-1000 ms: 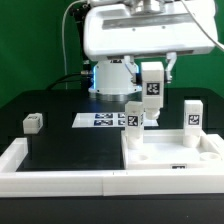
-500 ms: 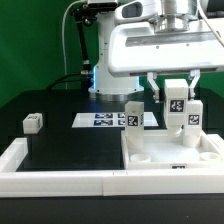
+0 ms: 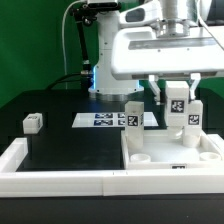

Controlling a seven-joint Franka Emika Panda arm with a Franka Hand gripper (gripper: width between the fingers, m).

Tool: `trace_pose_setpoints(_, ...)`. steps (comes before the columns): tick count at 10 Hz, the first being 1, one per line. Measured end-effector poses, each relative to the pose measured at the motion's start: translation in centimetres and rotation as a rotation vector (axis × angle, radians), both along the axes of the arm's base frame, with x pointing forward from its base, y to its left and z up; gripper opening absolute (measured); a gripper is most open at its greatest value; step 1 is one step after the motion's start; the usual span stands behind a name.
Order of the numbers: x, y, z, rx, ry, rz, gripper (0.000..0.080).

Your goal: Assemble square table

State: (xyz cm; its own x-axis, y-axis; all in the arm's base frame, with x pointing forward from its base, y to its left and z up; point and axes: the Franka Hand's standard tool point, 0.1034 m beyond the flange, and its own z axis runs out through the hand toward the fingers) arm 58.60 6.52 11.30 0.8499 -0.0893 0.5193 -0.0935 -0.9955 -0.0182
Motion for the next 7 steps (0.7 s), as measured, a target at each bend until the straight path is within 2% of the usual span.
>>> trace_pose_setpoints(4, -0.8, 3.9, -0.9, 0.023, 0.006, 0.022, 0.0288)
trace_pose_setpoints(7, -0.8, 3.9, -1.0, 0.019, 0.004, 0.025, 0.0288)
